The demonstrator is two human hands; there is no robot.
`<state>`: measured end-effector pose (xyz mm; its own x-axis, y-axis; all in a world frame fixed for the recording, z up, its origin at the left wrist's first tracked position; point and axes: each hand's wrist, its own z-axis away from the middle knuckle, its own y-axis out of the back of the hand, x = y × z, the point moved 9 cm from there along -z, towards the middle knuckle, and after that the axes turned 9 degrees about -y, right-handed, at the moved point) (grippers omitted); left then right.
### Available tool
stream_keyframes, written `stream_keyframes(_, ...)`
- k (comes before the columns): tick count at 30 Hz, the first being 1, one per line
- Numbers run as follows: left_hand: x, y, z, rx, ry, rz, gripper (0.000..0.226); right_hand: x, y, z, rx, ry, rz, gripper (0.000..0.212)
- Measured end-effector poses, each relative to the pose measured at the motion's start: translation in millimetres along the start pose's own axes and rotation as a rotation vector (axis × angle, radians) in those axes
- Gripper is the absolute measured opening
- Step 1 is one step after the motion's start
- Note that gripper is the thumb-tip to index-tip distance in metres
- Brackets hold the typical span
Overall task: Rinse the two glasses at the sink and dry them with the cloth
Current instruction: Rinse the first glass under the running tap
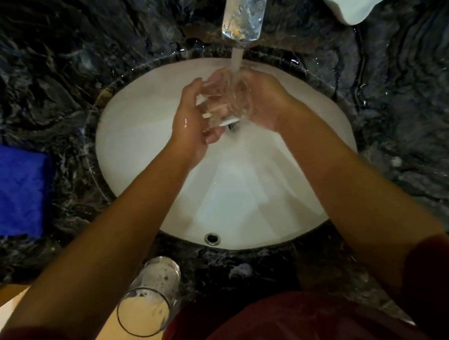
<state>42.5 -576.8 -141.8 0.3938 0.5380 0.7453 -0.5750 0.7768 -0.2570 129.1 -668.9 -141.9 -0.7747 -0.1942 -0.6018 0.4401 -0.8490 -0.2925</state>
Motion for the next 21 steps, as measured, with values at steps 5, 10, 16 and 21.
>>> stream_keyframes(5,-27.2,-16.3,17.8,0.089,0.146,0.196,0.043,30.5,-5.1,12.8,0.09,0.021,-0.569,0.041)
stream_keyframes(10,-28.2,12.2,9.0,0.268,0.049,-0.128,0.042,43.5,-0.2,12.1,0.396,0.066,-0.419,0.025)
stream_keyframes(16,-5.8,1.9,-3.4,-0.08,-0.021,-0.415,0.055,20.5,12.2,2.6,0.379,-0.137,-0.219,0.035)
stream_keyframes(21,-12.7,-22.6,-4.0,-0.294,0.126,-0.267,0.049,-0.1,1.4,7.9,0.371,-0.052,0.165,0.032)
